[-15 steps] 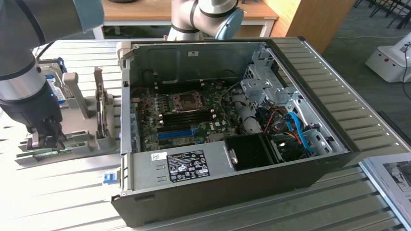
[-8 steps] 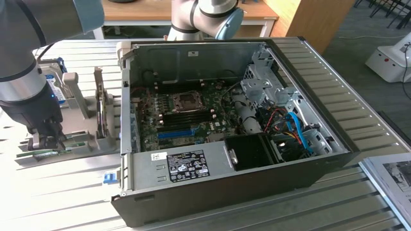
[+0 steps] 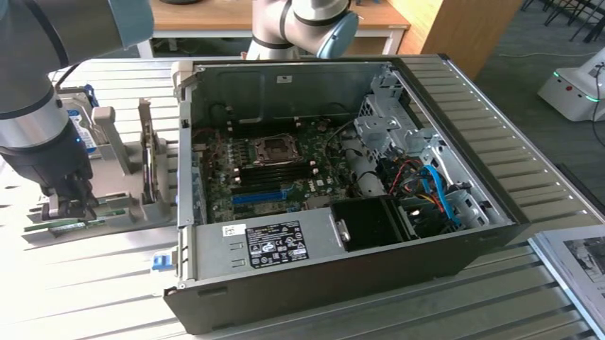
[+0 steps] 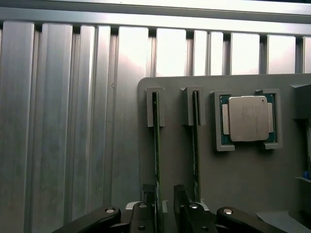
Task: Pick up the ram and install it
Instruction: 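Pick up the ram and move it above insertion slot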
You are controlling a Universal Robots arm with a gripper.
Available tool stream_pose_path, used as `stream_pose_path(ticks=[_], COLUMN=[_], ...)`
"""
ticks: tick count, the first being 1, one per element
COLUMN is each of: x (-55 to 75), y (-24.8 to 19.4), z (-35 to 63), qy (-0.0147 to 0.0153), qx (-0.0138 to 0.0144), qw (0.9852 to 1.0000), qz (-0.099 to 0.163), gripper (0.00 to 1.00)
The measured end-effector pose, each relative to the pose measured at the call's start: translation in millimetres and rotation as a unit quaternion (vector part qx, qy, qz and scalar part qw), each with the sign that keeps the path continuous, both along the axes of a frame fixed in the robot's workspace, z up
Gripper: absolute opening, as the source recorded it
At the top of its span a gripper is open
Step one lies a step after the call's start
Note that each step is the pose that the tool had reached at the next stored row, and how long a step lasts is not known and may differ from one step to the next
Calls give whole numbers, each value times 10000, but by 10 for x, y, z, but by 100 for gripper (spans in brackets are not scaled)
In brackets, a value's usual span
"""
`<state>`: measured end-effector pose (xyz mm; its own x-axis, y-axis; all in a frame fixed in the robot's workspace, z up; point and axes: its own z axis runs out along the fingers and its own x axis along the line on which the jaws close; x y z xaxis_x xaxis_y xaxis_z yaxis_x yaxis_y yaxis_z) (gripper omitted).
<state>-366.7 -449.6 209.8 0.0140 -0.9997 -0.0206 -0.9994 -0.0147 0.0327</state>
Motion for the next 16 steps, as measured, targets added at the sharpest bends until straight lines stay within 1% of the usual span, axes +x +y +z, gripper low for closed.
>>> stream_pose_path(ticks=[3,16], x=[0,0], y=[1,1], z=[-3,-95], qy=[1,0], qx=[-1,0], qw=[10000,10000], qz=[-1,0], gripper=[30,30])
